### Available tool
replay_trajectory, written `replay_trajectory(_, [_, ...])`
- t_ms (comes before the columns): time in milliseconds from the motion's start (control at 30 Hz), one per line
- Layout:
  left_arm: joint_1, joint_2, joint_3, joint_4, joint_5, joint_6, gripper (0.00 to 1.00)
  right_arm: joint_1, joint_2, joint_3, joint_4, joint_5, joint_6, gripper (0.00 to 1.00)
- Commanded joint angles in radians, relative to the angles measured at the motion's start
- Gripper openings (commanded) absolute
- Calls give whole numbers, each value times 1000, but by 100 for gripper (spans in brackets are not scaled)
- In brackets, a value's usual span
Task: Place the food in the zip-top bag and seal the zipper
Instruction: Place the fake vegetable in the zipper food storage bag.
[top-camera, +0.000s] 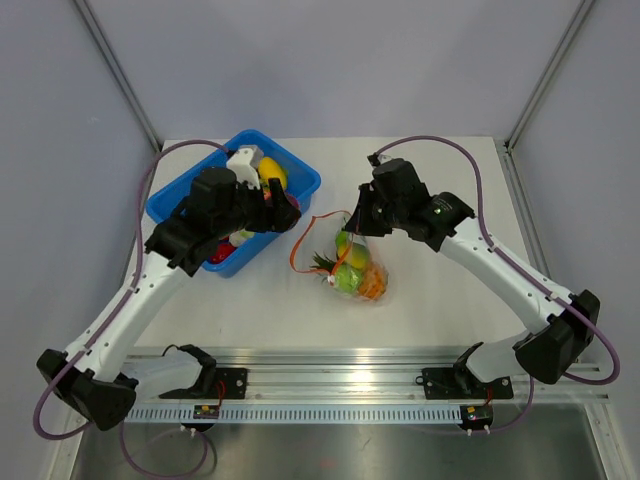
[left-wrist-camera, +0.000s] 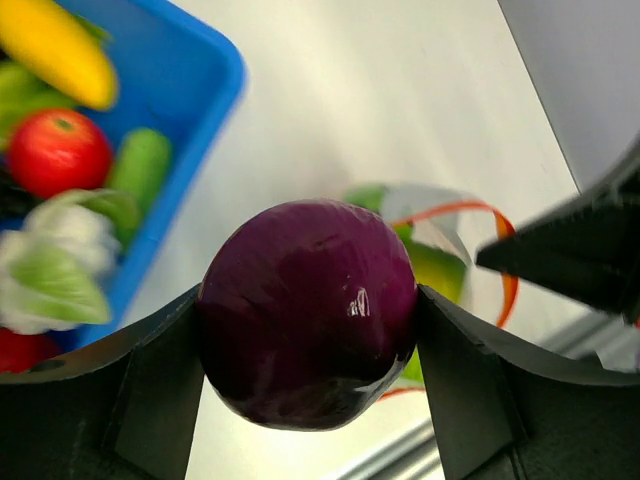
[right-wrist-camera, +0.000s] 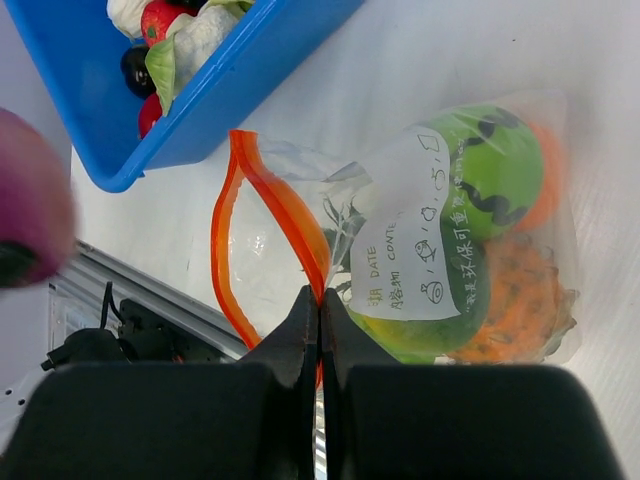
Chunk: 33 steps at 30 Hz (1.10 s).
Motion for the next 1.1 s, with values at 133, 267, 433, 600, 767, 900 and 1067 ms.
replay_trajectory(133, [-104,68,-85,155,217,-92,40,5,-78,1,45,5,32,0])
replay_trajectory(267, [-132,132,-92,194,242,-118,39,5,-127,-22,42,8,46,0])
replay_trajectory(433, [-159,198,-83,232,205,-147,42,5,-153,-34,35,8,57,0])
replay_trajectory(600, [-198,241,-45,215,190,-152,88,5,-172,-38,21,16,60,0])
replay_trajectory(767, [-241,226,9,142,142,-107,99,5,-189,-48,15,33,60,0])
replay_trajectory(900, [-241,195,10,116,121,-101,99,5,-189,-50,18,33,60,0])
replay_trajectory(1067, [-241,126,21,45,41,-75,93,5,-186,-48,13,31,58,0])
